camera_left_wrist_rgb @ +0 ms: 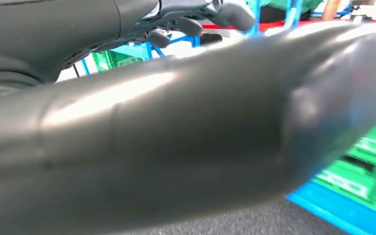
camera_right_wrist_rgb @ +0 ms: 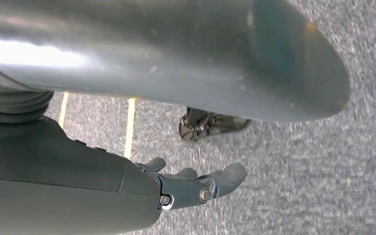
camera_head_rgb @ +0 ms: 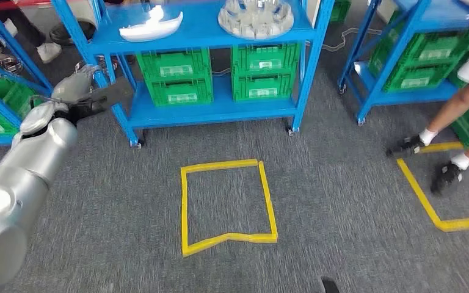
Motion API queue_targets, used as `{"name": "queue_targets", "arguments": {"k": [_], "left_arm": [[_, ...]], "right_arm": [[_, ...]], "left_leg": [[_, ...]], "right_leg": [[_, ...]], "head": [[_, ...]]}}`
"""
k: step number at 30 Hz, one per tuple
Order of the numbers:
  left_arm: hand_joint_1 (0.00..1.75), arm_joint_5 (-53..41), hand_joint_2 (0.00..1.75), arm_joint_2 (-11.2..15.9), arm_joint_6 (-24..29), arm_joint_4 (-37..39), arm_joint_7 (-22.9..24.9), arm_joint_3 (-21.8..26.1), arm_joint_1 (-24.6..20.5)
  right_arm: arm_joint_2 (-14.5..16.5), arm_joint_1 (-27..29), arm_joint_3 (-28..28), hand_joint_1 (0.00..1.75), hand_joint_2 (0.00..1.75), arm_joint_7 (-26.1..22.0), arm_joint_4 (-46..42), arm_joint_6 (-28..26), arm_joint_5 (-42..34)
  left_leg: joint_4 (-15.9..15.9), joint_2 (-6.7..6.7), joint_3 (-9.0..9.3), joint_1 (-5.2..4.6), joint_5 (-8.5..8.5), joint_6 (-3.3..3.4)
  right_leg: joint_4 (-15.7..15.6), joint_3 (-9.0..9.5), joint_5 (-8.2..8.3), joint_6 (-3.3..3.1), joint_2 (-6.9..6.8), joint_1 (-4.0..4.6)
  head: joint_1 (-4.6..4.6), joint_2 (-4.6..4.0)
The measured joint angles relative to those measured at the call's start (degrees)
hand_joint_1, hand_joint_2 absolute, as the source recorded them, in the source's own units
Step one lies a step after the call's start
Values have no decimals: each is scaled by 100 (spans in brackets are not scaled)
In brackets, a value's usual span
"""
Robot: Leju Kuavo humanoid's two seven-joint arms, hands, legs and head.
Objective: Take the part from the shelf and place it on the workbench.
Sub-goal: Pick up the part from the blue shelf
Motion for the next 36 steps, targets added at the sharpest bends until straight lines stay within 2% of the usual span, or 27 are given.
{"name": "queue_targets", "arguments": {"k": [1, 3, 4, 5, 6, 7, 8, 9, 11, 12, 13, 15, 16, 18, 20, 21, 22, 23, 24, 26, 27, 28, 30, 31, 33, 34, 36], "left_arm": [[0, 1, 0, -1, 7, -16, -1, -1, -18], [0, 5, 0, 1, 14, -25, -1, -5, -27], [0, 7, 0, -3, 14, -18, -1, -9, -11], [0, 8, 0, -11, 14, -13, -1, -14, 17], [0, 8, 0, -19, 14, -8, -1, -19, 46], [0, 9, 0, -24, 14, -4, -1, -25, 67], [0, 10, 0, -26, 14, -3, 0, -32, 78], [0, 13, 0, -28, 14, 0, 1, -40, 86], [0, 16, 0, -33, 9, 21, 3, -60, 99], [0, 17, 0, -34, 4, 30, 4, -70, 109], [0, 19, 0, -31, -2, 35, 4, -79, 109], [0, 27, 0, -17, -7, 3, 2, -92, 78], [0, 37, 0, -8, -7, -14, 1, -95, 48], [0, 55, 0, 13, -6, -27, -7, -101, 13], [0, 67, 0, 43, -6, -10, -14, -105, 37], [0, 71, 0, 57, -5, -3, -15, -106, 63], [0, 74, 0, 71, -3, 1, -19, -107, 86], [0, 76, 0, 80, 1, 2, -26, -107, 100], [0, 78, 0, 93, 5, 4, -32, -107, 108], [0, 81, 0, 132, 11, 32, -44, -108, 132], [0, 82, 0, 151, 10, 45, -44, -110, 151], [0, 83, 0, 164, 13, 50, -46, -112, 171], [0, 84, 0, 170, 20, 14, -49, -116, 174], [0, 84, 0, 172, 27, -7, -52, -117, 159], [0, 84, 0, 174, 33, -18, -55, -121, 144], [0, 84, 0, 173, 33, -9, -58, -126, 167], [0, 84, 0, 160, 25, 10, -66, -136, 250]], "right_arm": [[-3, -12, 1, 0, 0, 1, 0, 1, 1], [-9, -38, 3, 0, 0, 2, 1, 0, 6], [-11, -44, 3, 0, 0, 8, 1, -2, 8], [-14, -40, 2, 0, 0, 13, 1, -4, 10], [-17, -33, 2, 0, 0, 17, 1, -7, 10], [-20, -24, 1, 0, 0, 21, 1, -13, 9], [-21, -14, 1, 0, 0, 21, 1, -18, 7], [-23, -2, 1, 0, 0, 20, 1, -25, 4], [-28, 29, 2, 0, 0, 21, 12, -32, 5], [-31, 41, 2, 0, 0, 20, 18, -33, 10], [-32, 47, 2, 0, 0, 20, 24, -32, 16], [-31, 32, 1, 0, 0, 17, 23, -26, 29], [-31, 23, 1, 0, 0, 17, 23, -19, 35], [-33, 1, 1, 0, 0, 18, 22, -7, 51], [-38, -9, 1, 0, 0, 20, 23, 5, 69], [-39, -3, 1, 0, 0, 20, 23, 11, 75], [-39, 5, 1, 0, 0, 21, 24, 19, 79], [-39, 14, 1, 0, 0, 21, 25, 24, 81], [-39, 20, 1, 0, 0, 21, 25, 27, 81], [-39, 26, 1, 0, 0, 20, 31, 34, 83], [-39, 20, 1, 0, 0, 23, 34, 36, 84], [-39, 14, 1, 0, 0, 23, 37, 38, 85], [-41, -5, 1, 0, 0, 23, 38, 39, 85], [-42, -11, 1, 0, 0, 20, 38, 40, 85], [-44, -27, 2, 0, 0, 20, 38, 46, 85], [-43, -33, 3, 0, 0, 21, 38, 49, 85], [-44, -29, 3, 0, 0, 23, 38, 48, 83]], "left_leg": [[-34, -7, 93, 18, -44, 31], [-86, -16, 282, 42, -157, 76], [-95, -16, 367, 45, -229, 92], [-100, -22, 458, 46, -307, 100], [-102, -30, 559, 46, -391, 102], [-102, -39, 663, 46, -477, 101], [-101, -47, 771, 46, -566, 92], [-100, -50, 874, 46, -658, 77], [-72, -65, 1037, 29, -850, 32], [-66, -76, 1091, 23, -934, 3], [-41, -88, 1136, 16, -983, -30], [73, -89, 1157, 20, -992, -90], [253, -69, 1094, 22, -961, -121], [830, -21, 754, 50, -1014, -187], [1413, 7, 289, 97, -1309, -262], [1547, 17, 102, 119, -1473, -293], [1524, 27, -15, 134, -1554, -312], [1343, 37, -63, 144, -1493, -319], [1042, 48, -61, 149, -1265, -312], [341, 82, -34, 139, -434, -275], [123, 91, -17, 122, -122, -245], [5, 92, -7, 109, 56, -209], [-23, 68, 83, 106, -10, -121], [-49, 57, 147, 120, -52, -80], [-99, 42, 317, 133, -153, -15], [-116, 37, 406, 127, -218, 8], [-130, 21, 591, 115, -370, 34]], "right_leg": [[234, -121, 88, 24, -10, 2], [935, -599, 118, 59, -35, 2], [1243, -871, -20, 72, -40, 5], [1434, -1108, -247, 87, -42, 6], [1477, -1286, -483, 96, -42, 8], [1390, -1404, -638, 97, -42, 11], [1173, -1464, -608, 93, -42, 13], [850, -1481, -327, 74, -43, 17], [174, -1463, 603, 14, -45, 47], [-25, -1436, 957, -23, -45, 62], [-115, -1407, 1113, -61, -48, 74], [-119, -1285, 1058, -140, -51, 64], [-132, -1210, 1006, -176, -53, 51], [-152, -1034, 880, -217, -49, 22], [-155, -848, 722, -221, -39, 2], [-155, -744, 635, -212, -32, -8], [-155, -635, 547, -201, -26, -18], [-155, -518, 455, -186, -22, -29], [-156, -400, 362, -167, -22, -39], [-166, -221, 186, -107, -14, -51], [-192, -164, 115, -64, -9, -52], [-203, -118, 75, -20, -4, -49], [-148, -86, 103, 55, -3, -49], [25, -155, 176, 75, -11, -48], [638, -541, 247, 98, -33, -46], [988, -801, 155, 102, -43, -35], [1383, -1241, -257, 97, -47, -7]], "head": [[7, 0], [12, 0], [13, 0], [13, 0], [12, 0], [12, 0], [13, 0], [12, 0], [13, 0], [11, 0], [11, 0], [6, 0], [-1, 0], [-9, 0], [-12, 0], [-15, 0], [-14, 0], [-14, 0], [-14, 0], [-21, 0], [-28, 0], [-34, 0], [-37, 0], [-33, 0], [-24, 0], [-19, 0], [-15, 0]]}}
